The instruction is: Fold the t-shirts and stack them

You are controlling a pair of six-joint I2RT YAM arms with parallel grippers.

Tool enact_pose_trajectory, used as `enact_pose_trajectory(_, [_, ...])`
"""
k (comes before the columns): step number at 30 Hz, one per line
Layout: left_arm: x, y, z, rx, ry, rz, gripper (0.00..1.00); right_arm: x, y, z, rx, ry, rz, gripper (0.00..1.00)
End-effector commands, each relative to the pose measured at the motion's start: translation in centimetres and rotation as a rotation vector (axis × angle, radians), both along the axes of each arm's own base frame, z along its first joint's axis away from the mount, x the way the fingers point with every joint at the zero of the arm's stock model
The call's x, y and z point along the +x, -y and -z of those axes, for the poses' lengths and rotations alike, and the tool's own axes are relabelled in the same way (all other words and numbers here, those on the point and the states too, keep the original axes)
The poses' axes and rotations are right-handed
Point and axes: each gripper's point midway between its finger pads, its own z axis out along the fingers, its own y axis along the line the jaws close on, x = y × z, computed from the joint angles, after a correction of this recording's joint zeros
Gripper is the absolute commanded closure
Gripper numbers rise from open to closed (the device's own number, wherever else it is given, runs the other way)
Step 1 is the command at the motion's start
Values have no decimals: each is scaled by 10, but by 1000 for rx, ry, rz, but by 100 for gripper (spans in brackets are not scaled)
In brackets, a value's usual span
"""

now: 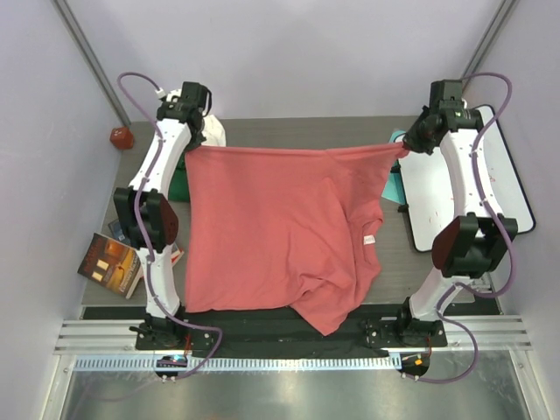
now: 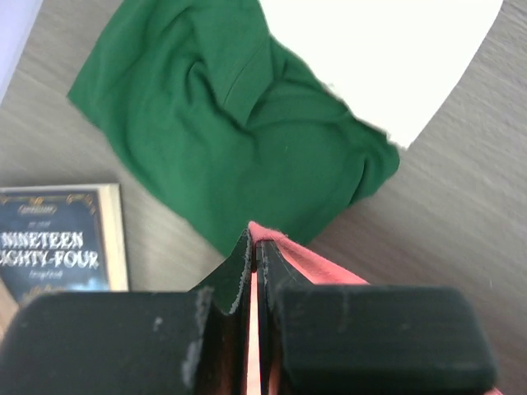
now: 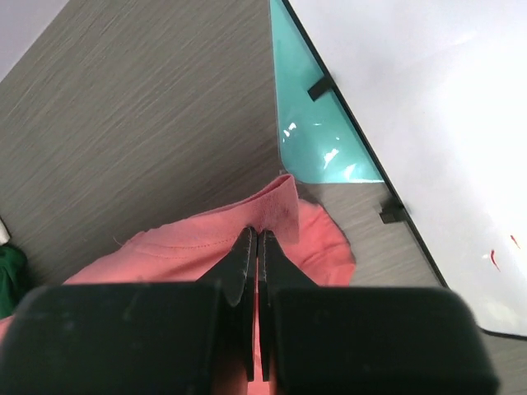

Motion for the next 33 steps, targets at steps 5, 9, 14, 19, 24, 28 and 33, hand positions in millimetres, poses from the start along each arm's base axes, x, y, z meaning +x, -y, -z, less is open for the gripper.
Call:
enact_pose_trajectory(5, [47,-24,22,-15,39,-64,100,67,2,6,-66,24,7,99])
enact_pose_trajectory(9, [65,-20,38,-42,46,-71,100,98,-6,11,-59,34,1,99])
enact_pose_trajectory(14, [83,-8,63,-109,60,-63,100,119,-10,29,-56,22,-4,99])
enact_pose_trajectory(19, [96,-1,82,-159,51,-40,100,129,-17,58,-21,-12,-24,99])
enact_pose_trajectory(24, [95,-1,105,-177,7,-33,100,137,-27,77,6,-28,-42,99])
enact_pose_trajectory(28, [97,-5,109,-174,6,-34,100,147,-31,81,20,-5,-45,99])
enact_pose_trajectory(33, [104,-23,107,-177,35,-62,100,172,-37,74,46,83,-56,99])
